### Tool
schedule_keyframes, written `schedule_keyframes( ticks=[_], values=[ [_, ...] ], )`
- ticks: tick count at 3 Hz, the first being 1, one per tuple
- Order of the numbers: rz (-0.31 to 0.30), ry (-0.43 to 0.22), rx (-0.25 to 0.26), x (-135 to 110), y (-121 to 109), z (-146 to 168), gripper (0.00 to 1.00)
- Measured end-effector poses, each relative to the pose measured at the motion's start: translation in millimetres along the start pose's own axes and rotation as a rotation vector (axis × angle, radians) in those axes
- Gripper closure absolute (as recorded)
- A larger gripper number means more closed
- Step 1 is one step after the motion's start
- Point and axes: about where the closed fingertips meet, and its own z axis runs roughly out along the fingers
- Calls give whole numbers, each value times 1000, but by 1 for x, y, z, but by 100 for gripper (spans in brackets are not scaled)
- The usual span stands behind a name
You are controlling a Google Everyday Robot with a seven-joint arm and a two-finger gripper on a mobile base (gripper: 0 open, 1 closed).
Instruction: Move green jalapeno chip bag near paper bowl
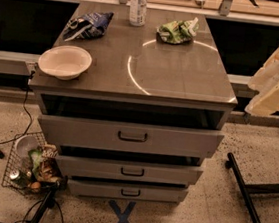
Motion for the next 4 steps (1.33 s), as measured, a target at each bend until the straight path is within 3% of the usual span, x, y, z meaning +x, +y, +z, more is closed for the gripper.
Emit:
schedule_keyframes(
  ticks=[1,2,3,4],
  values=[
    [0,0,0,0,0,0,51],
    [-1,-2,8,-1,0,-2,36],
    [12,-54,56,-3,-16,2,12],
    [128,-177,141,7,-50,21,0]
  ],
)
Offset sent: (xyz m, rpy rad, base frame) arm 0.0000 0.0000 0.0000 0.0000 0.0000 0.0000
